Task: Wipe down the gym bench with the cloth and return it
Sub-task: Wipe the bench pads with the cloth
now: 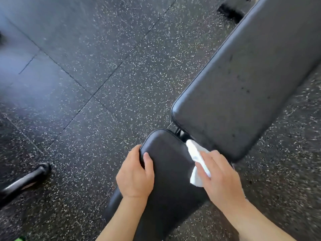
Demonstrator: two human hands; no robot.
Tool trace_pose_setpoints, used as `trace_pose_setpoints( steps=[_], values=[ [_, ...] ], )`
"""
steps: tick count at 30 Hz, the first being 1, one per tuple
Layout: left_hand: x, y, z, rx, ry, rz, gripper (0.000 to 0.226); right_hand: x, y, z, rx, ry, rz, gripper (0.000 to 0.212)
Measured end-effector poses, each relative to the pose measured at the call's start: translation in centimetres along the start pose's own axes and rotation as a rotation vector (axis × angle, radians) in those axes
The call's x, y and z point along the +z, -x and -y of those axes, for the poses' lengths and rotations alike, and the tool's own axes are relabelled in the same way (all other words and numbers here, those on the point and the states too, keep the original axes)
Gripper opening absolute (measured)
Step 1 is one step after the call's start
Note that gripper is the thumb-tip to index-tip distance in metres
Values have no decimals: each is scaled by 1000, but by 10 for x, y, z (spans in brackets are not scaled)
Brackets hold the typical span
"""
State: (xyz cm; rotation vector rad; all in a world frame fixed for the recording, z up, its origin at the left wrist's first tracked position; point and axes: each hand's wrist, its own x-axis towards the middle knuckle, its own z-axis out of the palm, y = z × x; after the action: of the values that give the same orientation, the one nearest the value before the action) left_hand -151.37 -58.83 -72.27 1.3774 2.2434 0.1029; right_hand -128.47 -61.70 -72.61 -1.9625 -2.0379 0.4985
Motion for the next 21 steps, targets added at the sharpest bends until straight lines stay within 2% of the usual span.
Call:
trace_pose_setpoints(
  steps=[4,9,12,16,19,21],
  values=[
    [-3,2,4,52,5,22,58,6,5,24,110,53,-88,34],
    [-1,5,10,187,-4,30,54,38,-44,77,136,78,-197,30],
    [1,2,21,371,-25,66,64,44,-54,84,137,83,-203,31],
    [-4,-15,29,711,-217,120,72,28,9,61,195,49,-252,19],
    [-4,-14,7,961,-342,162,68,23,74,55,283,-60,-300,42],
    [5,-7,-3,1039,-394,131,68,28,99,54,328,-185,-326,55]
  ],
)
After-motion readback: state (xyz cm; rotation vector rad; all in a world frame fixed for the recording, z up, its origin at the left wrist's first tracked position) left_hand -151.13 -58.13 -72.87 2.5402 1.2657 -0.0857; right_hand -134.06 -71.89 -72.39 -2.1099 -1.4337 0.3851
